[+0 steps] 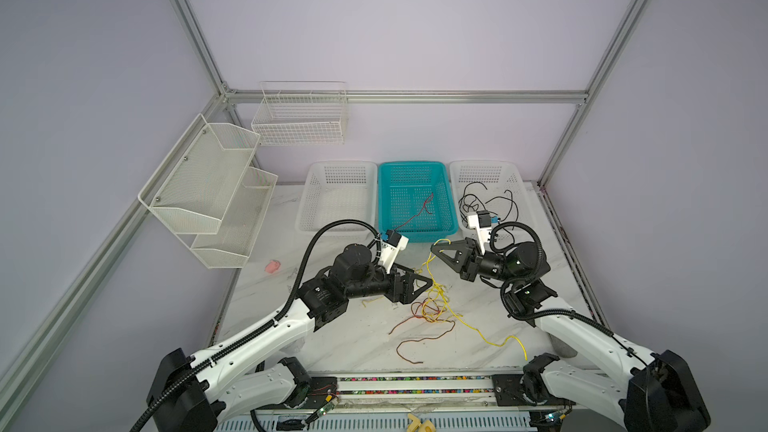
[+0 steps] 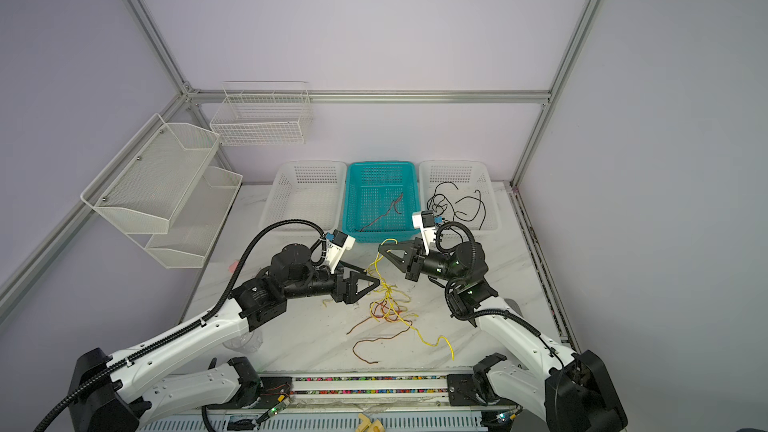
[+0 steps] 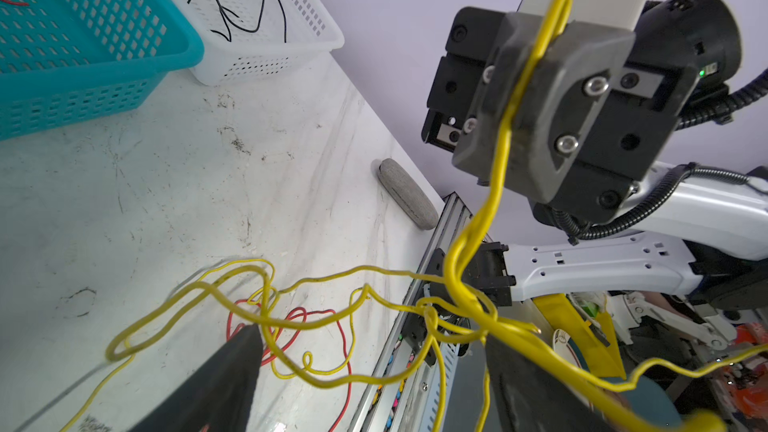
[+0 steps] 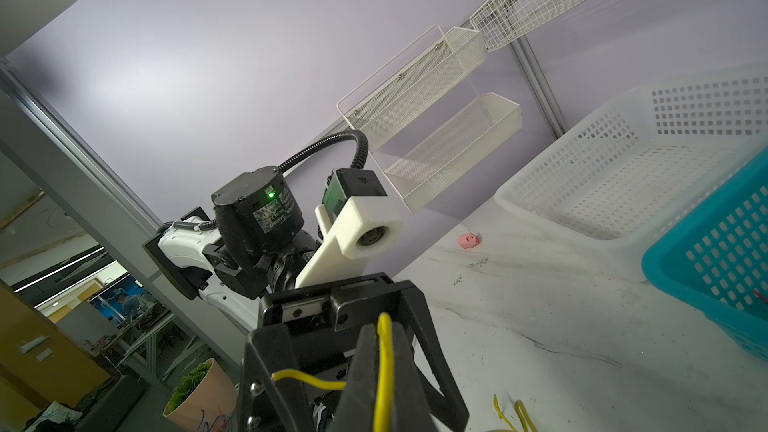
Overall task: Untangle the cables
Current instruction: 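Reach the open left gripper up into the hanging yellow wire loops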
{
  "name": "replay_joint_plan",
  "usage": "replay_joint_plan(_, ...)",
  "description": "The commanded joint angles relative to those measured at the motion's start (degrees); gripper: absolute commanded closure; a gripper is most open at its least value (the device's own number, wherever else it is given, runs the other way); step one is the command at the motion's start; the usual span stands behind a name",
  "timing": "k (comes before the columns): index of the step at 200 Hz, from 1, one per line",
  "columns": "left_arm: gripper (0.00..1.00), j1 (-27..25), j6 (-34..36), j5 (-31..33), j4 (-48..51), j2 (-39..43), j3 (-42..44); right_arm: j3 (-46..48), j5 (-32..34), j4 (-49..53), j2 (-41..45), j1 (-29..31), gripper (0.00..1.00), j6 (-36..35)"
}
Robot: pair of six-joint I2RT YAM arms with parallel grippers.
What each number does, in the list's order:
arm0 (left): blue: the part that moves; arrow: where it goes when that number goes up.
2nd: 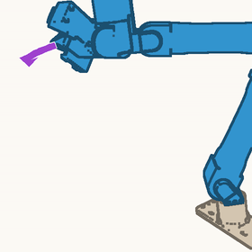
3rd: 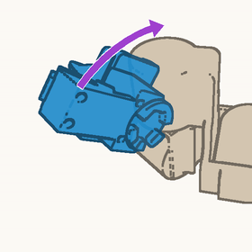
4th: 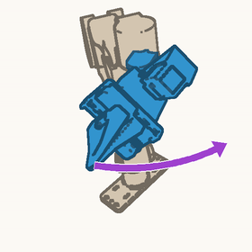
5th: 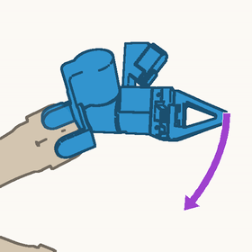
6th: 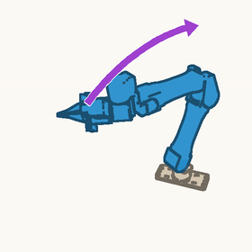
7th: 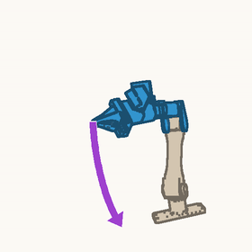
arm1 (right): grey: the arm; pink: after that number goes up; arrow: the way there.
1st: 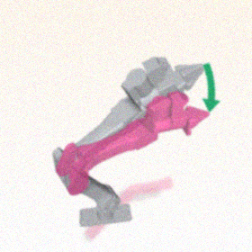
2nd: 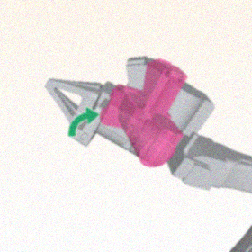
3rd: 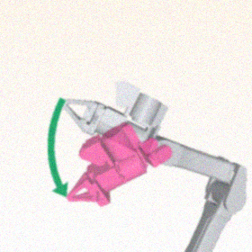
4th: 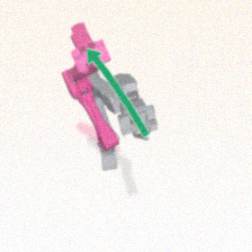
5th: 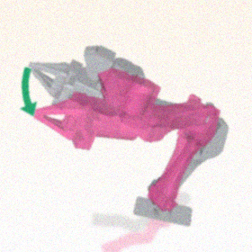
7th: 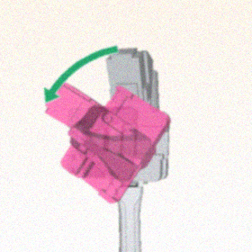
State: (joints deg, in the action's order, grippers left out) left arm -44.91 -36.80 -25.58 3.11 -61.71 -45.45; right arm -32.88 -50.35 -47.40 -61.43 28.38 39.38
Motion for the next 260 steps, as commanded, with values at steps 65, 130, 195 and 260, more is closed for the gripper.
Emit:
replay_joint_plan(65, 0.16, -4.27, -2.5, -3.34, -5.76, 2.68, 8.0, -0.91, 5.36, 0.72, 2.76, 0.36, 1.0, -0.4)
replay_joint_plan(130, 0.16, -5.63, -4.59, -1.84, -10.85, 0.03, 8.82, -0.69, 5.96, -0.77, 3.19, 0.47, 1.0, 1.43)
replay_joint_plan(195, 0.15, -6.48, -9.08, 1.49, -15.28, -0.78, 9.98, 0.19, 7.98, -0.61, 3.94, 0.96, 1.0, 1.19)
replay_joint_plan(260, 0.21, -7.12, -15.17, 0.7, -25.2, -2.96, 11.8, 1.65, 12.51, -1.08, 4.21, 2.31, 1.0, 1.53)
